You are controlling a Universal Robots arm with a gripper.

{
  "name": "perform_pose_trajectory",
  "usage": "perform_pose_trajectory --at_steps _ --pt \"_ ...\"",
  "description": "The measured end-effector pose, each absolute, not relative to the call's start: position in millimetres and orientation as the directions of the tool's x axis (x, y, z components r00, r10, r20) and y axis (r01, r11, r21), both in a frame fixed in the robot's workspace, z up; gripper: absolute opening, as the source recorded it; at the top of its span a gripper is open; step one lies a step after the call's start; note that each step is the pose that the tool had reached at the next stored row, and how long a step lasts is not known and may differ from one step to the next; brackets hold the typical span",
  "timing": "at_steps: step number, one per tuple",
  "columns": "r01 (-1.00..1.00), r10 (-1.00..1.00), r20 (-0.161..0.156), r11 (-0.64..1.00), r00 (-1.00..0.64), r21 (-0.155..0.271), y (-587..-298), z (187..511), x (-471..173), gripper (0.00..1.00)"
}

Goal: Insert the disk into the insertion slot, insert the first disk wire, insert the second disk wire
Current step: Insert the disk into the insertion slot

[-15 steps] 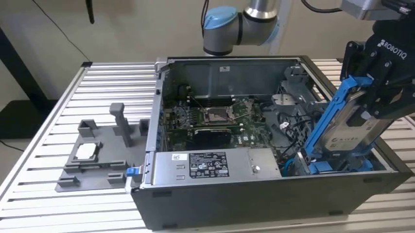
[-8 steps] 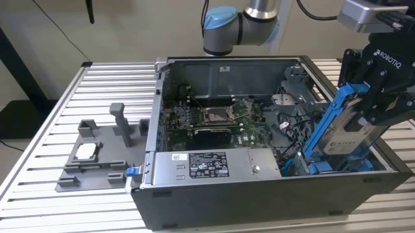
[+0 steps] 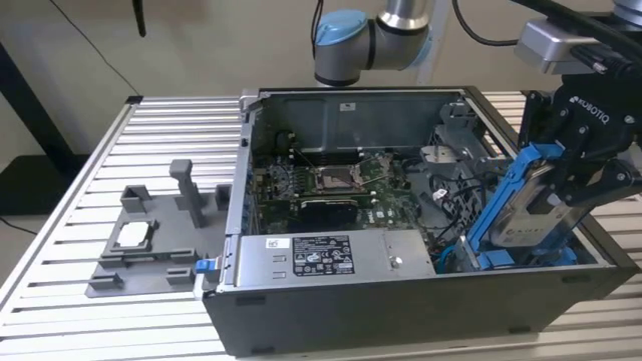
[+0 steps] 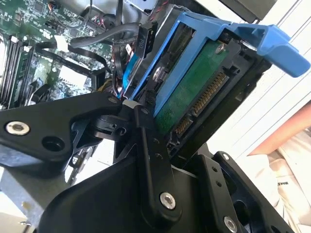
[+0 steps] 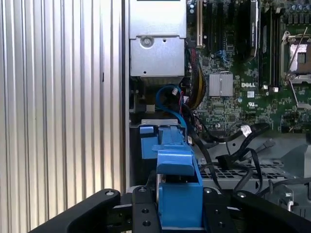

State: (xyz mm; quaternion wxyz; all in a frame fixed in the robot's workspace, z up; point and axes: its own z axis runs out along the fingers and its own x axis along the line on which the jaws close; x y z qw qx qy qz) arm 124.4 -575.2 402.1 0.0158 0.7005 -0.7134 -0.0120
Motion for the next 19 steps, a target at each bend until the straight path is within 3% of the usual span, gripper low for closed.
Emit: perform_pose_trajectory --at_steps 10,13,14,19 --pt "-0.999 -1.0 0.005 0.018 -0.018 0.039 -575 385 122 0.33" --pt "-0.999 -1.0 0.001 0.018 -0.018 0.039 -575 389 121 0.34" --pt "-0.999 -1.0 0.001 0.018 -0.018 0.039 -575 394 121 0.41" --pt "-0.999 -1.0 -0.003 0.014 -0.014 0.03 -574 406 121 0.41"
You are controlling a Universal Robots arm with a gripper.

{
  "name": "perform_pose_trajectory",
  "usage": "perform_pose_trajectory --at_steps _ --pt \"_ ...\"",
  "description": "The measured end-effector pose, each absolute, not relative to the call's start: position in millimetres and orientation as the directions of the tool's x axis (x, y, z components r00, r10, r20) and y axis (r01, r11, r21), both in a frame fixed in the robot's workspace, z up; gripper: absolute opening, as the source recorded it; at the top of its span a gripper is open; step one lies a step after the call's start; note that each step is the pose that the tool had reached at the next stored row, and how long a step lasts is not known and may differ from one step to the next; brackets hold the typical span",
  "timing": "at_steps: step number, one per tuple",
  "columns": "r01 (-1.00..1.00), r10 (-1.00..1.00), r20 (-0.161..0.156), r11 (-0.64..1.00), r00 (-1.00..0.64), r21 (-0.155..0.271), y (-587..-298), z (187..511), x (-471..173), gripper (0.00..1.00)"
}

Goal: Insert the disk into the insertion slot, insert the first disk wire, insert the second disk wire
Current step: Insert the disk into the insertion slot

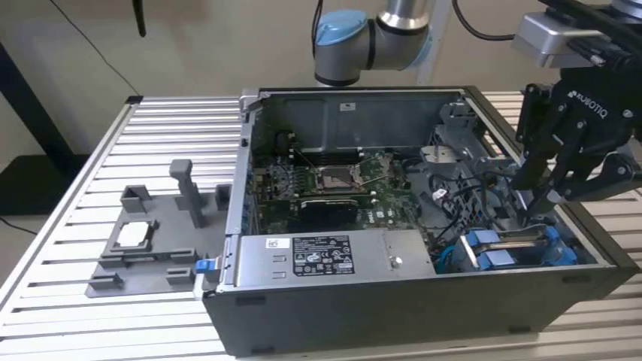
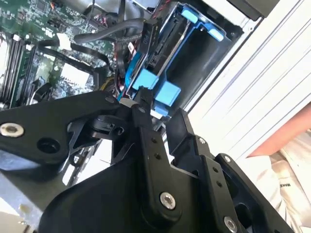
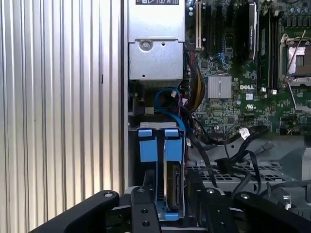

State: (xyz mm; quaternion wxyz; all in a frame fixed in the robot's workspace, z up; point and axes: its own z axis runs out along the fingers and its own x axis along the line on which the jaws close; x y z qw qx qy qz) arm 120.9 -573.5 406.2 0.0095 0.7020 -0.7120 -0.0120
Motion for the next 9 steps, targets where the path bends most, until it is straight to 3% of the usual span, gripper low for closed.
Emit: perform_pose_trajectory --at_steps 9 --pt "-0.996 -1.0 -0.02 -0.012 0.014 -0.088 -569.1 405.0 120.9 0.41"
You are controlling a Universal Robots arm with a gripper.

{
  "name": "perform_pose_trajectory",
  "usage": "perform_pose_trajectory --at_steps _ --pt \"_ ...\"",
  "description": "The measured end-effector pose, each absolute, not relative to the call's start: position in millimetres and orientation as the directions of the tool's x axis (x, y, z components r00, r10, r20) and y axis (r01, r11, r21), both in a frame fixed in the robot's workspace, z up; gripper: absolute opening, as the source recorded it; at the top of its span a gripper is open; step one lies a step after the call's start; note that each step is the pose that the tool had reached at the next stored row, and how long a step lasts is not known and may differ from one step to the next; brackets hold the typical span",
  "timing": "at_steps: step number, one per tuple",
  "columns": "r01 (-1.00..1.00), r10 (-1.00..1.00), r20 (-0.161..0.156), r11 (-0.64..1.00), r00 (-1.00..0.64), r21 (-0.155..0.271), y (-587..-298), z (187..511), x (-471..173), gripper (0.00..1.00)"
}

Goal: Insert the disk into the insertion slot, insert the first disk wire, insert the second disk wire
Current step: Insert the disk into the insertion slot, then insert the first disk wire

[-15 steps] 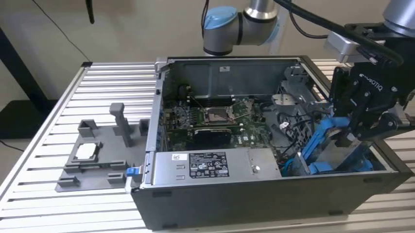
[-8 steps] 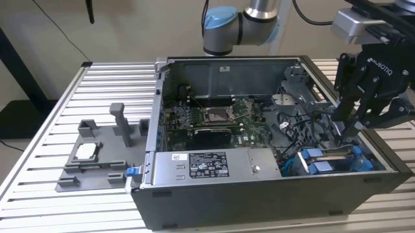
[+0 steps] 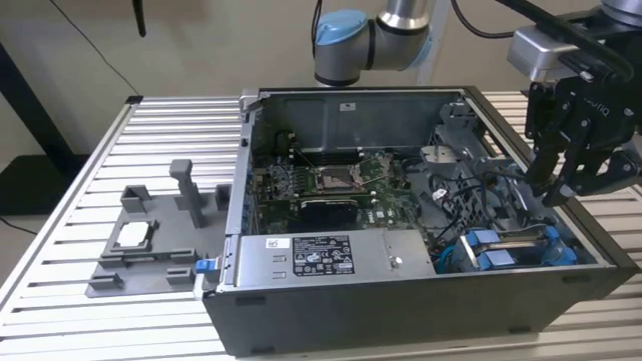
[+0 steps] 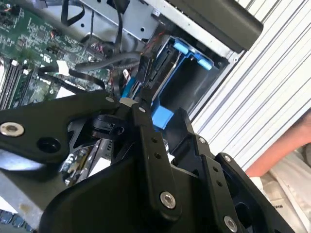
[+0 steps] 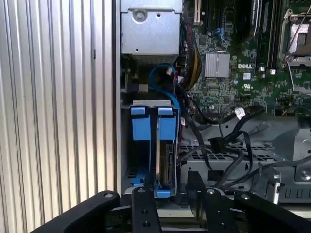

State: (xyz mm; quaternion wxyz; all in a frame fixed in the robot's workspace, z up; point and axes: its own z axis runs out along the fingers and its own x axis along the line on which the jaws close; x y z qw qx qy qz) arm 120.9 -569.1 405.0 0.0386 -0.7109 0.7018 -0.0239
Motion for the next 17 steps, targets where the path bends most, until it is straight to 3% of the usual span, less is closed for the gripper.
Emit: perform_pose_trajectory --at_steps 9,17 --pt "-0.985 -0.998 -0.018 -0.06 0.064 -0.159 -557 399 121 0.41" --pt "-0.975 -0.994 -0.007 -0.105 0.108 -0.197 -543 391 120 0.41"
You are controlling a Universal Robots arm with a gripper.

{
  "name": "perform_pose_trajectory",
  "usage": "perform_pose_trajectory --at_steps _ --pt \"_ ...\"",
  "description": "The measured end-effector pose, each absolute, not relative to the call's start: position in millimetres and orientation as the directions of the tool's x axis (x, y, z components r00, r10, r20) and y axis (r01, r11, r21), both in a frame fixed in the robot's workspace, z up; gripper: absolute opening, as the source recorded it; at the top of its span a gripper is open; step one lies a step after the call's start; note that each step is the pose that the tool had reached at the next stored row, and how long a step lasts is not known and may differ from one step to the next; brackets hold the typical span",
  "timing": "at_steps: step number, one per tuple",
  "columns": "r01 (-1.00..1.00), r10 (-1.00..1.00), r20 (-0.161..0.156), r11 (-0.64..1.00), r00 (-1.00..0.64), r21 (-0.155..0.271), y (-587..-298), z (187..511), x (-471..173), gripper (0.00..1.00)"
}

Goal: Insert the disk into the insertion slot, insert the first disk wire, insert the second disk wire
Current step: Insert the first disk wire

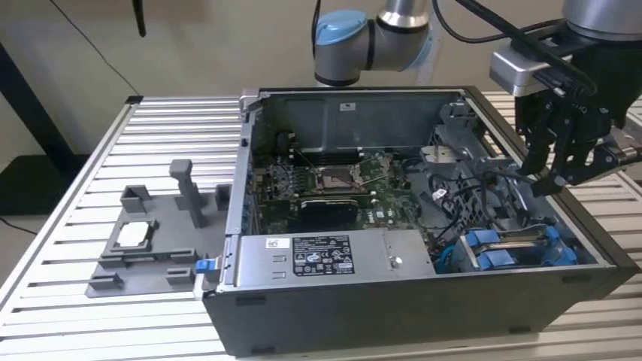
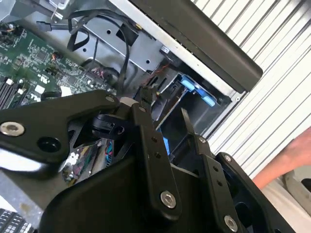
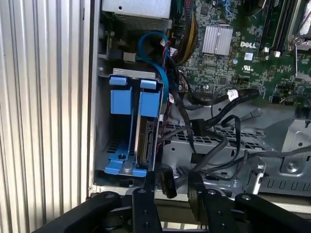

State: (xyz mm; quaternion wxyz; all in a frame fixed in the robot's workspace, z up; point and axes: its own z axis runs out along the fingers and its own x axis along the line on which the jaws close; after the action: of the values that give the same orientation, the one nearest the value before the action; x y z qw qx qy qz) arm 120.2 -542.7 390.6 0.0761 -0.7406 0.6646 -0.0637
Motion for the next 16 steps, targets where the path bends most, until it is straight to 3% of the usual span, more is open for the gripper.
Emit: perform_pose_trajectory --at_steps 4,6,13,16 --pt "-0.971 -0.992 0.01 -0.122 0.122 -0.208 -538.3 388.2 119.6 0.38" --pt "-0.969 -0.991 0.017 -0.134 0.133 -0.207 -538.3 388.1 119.6 0.25" --pt "-0.967 -0.988 0.047 -0.152 0.145 -0.202 -538.3 388.9 119.3 0.25" --pt "-0.967 -0.987 0.054 -0.156 0.148 -0.201 -537.7 389.1 118.1 0.33"
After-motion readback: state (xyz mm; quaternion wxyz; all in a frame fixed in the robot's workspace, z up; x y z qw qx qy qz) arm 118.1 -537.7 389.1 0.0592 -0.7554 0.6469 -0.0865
